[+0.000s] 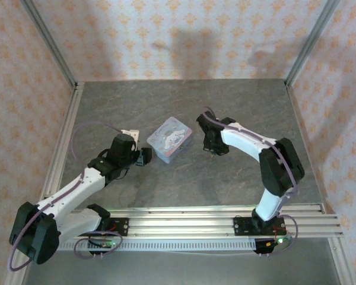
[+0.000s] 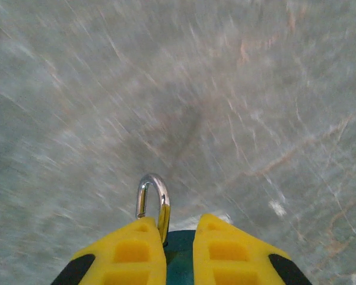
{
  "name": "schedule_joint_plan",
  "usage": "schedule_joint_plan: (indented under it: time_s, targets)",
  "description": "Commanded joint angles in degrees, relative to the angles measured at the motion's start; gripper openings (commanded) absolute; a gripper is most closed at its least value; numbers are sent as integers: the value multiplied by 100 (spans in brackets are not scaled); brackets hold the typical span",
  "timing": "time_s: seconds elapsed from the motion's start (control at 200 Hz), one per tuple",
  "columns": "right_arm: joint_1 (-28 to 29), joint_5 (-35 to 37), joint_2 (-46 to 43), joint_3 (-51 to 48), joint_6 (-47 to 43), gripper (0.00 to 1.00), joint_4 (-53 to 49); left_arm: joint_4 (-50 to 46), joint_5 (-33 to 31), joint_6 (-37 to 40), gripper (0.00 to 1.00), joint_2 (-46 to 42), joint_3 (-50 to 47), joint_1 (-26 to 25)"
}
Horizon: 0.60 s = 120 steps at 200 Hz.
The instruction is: Unlock the padlock with the key
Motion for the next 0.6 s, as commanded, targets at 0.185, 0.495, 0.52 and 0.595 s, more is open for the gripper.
schedule_joint_plan:
  time_s: [0.185, 0.495, 0.52, 0.595]
  targets:
    - [6, -227, 321, 119, -517, 0, -560, -916, -600, -178, 81, -438, 215, 60]
    - [11, -284, 380, 211, -613, 31, -519, -1190, -730, -274, 82, -944, 92, 60]
    - [7, -284, 364, 228, -623, 33, -515, -1215, -729, -278, 82, -966, 105, 59]
    - [5, -269, 318, 273, -665, 39, -548, -1292, -755, -282, 82, -1030, 125, 59]
